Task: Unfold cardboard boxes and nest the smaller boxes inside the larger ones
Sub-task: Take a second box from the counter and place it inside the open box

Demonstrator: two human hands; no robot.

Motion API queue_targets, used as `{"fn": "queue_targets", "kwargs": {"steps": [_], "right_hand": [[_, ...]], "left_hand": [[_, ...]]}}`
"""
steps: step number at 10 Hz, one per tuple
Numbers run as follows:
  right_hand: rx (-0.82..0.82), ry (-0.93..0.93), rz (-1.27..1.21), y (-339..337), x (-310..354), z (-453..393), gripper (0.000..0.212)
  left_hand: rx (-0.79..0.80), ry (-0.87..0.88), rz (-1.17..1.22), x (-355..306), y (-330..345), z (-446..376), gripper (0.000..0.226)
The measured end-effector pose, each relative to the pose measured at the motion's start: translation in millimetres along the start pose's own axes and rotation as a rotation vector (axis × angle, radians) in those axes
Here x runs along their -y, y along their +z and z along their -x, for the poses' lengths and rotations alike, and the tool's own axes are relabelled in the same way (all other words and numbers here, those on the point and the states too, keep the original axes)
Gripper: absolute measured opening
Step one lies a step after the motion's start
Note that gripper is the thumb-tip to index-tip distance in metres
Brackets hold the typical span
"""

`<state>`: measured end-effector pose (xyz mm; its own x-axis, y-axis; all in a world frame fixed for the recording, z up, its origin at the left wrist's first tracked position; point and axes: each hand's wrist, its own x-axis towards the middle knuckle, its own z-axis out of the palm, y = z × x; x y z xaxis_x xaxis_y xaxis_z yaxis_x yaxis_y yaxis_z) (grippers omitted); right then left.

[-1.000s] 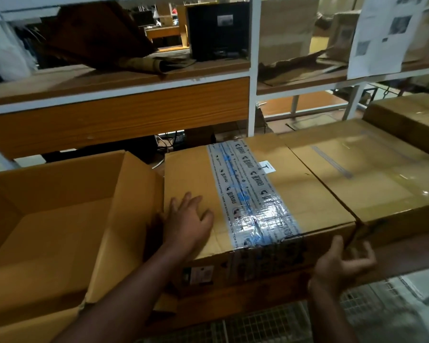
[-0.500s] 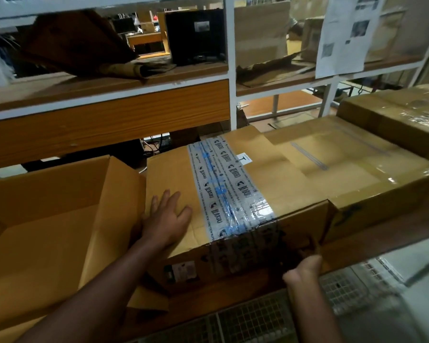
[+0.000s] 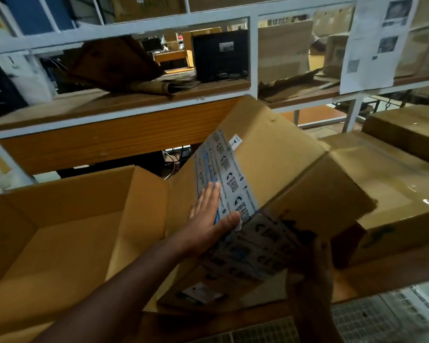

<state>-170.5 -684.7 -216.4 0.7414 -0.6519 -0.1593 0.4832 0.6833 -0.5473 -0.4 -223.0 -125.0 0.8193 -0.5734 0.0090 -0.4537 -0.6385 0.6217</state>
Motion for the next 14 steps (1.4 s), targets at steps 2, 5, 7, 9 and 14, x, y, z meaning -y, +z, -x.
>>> {"fn": "queue_targets", "kwargs": {"steps": [2, 5, 7, 9, 14], "right_hand": [[0.321, -0.113, 0.374, 149.9, -197.6, 139.0, 0.057], [0.291, -0.119, 0.378, 153.3, -207.4, 142.9, 0.058], [0.446, -0.374, 0.542, 200.6, -186.4, 172.6, 0.074], [0.650, -0.528, 0.715, 248.8, -167.3, 206.5, 0.102], [1.237, -0.917, 1.043, 377.2, -207.4, 332.3, 0.076]], "left_hand": [[-0.086, -0.054, 0.144, -0.9, -10.5, -4.8, 0.131], [-0.180, -0.006, 0.291, -22.5, -14.1, -3.6, 0.105], [-0.092, 0.087, 0.805, -23.6, -56.7, 24.2, 0.112], [-0.212, 0.178, 0.958, -9.3, -87.8, 66.7, 0.102], [-0.663, 0.198, 1.383, 93.8, -152.5, 175.7, 0.118]]}}
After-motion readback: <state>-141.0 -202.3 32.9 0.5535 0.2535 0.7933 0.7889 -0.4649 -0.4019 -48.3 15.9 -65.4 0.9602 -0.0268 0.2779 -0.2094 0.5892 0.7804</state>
